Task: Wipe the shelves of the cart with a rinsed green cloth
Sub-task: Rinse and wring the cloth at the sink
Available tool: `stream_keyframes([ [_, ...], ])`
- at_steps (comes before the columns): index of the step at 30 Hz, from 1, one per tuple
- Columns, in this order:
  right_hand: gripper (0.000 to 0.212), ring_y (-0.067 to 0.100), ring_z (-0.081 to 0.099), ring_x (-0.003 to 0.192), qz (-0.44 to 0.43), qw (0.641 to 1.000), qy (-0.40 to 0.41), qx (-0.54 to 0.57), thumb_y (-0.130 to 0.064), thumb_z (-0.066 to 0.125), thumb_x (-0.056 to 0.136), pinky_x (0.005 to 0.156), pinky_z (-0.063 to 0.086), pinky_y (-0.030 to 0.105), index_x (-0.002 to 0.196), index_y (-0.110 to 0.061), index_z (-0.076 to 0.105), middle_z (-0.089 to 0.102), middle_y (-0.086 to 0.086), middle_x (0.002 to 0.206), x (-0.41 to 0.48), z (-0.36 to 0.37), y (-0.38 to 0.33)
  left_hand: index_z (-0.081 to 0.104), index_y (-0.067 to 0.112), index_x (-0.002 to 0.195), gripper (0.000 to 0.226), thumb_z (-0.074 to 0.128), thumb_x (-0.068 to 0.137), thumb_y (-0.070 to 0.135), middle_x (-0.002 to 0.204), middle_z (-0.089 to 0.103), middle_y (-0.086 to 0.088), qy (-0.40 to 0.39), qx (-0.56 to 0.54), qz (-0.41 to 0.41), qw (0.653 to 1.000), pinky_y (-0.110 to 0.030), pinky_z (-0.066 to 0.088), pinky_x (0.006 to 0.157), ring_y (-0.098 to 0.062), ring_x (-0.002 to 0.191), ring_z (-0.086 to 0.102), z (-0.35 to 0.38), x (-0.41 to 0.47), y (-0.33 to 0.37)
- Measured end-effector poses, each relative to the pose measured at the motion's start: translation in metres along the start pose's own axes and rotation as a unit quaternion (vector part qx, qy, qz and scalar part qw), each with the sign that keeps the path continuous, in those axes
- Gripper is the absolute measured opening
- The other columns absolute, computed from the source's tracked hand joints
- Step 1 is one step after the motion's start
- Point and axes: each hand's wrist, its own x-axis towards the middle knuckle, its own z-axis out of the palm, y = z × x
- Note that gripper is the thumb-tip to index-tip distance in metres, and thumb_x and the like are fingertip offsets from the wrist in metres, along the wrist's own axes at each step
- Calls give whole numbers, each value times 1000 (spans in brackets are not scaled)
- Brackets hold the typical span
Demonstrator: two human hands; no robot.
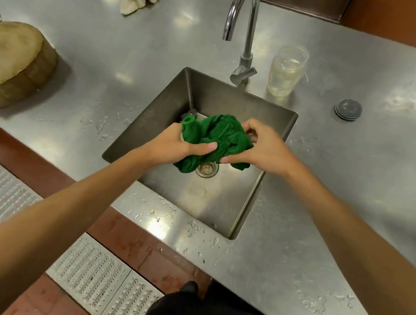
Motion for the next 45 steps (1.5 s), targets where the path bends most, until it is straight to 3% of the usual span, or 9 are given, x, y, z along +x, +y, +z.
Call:
stream_keyframes([
  [6, 52, 20, 68, 95, 1, 996, 84, 22, -13, 98, 54, 87, 56, 43, 82, -19, 54, 69, -1, 91, -58, 10, -13, 68, 14, 126, 40, 78, 89, 22, 119, 75, -3, -48, -78, 7, 996, -44, 55, 102, -21, 112, 71, 12, -25, -6],
  [10, 53, 14, 72, 97, 35, 983, 146, 108, 1, 93, 58, 85, 58, 32, 94, -11, 56, 74, 3, 100, -99, 15, -20, 68, 9, 125, 40, 78, 88, 20, 116, 76, -5, -60, -84, 25, 994, -40, 56, 100, -19, 109, 73, 21, -41, -4],
  [15, 59, 21, 72, 100, 64, 951, 183, 242, 16, 77, 69, 84, 58, 37, 113, -16, 56, 75, 4, 105, -155, 22, -27, 73, 7, 110, 31, 84, 82, 18, 103, 79, -5, -70, -55, 78, 993, -34, 61, 84, -20, 97, 76, 36, -60, 0],
  [21, 59, 25, 68, 113, 49, 875, 231, 423, -12, 73, 78, 92, 57, 36, 135, -11, 57, 70, 11, 124, -224, 22, -35, 77, 8, 100, 20, 83, 82, 14, 96, 80, -2, -112, -13, 133, 985, -32, 63, 77, -18, 91, 77, 73, -78, 19],
  [24, 58, 24, 66, 117, 49, 858, 307, 409, -19, 79, 80, 95, 55, 34, 134, -12, 60, 68, 9, 127, -261, 18, -33, 76, 7, 97, 16, 81, 85, 17, 89, 80, 0, -150, -18, 144, 978, -24, 59, 71, -14, 85, 77, 102, -90, 36],
  [32, 41, 25, 70, 109, 32, 821, 426, 378, 2, 62, 91, 87, 57, 32, 131, -9, 62, 72, 10, 121, -401, 16, -8, 75, 3, 97, 21, 77, 88, 21, 87, 79, -2, -258, 13, 191, 947, -22, 58, 66, -14, 82, 76, 198, -139, 84],
  [37, 49, 28, 55, 131, 40, 803, 504, 314, -18, 83, 75, 106, 48, 48, 121, -26, 71, 66, 9, 131, -509, 16, 6, 74, 6, 85, 16, 81, 84, 21, 74, 77, 0, -323, 68, 228, 916, -19, 53, 57, -11, 69, 74, 275, -186, 106],
  [42, 42, 22, 73, 100, 61, 778, 569, 260, -9, 77, 76, 84, 58, 31, 117, -20, 71, 77, 5, 108, -626, 18, 17, 71, 7, 77, 14, 82, 82, 15, 61, 72, 6, -389, 88, 267, 877, -14, 48, 50, -6, 57, 69, 364, -239, 123],
  [45, 38, 22, 74, 97, 83, 760, 607, 216, -4, 77, 79, 85, 57, 31, 114, -18, 72, 78, 5, 101, -686, 21, 30, 76, 6, 88, 12, 83, 80, 11, 74, 77, 3, -420, 96, 287, 855, -16, 54, 58, -9, 69, 74, 417, -267, 127],
])
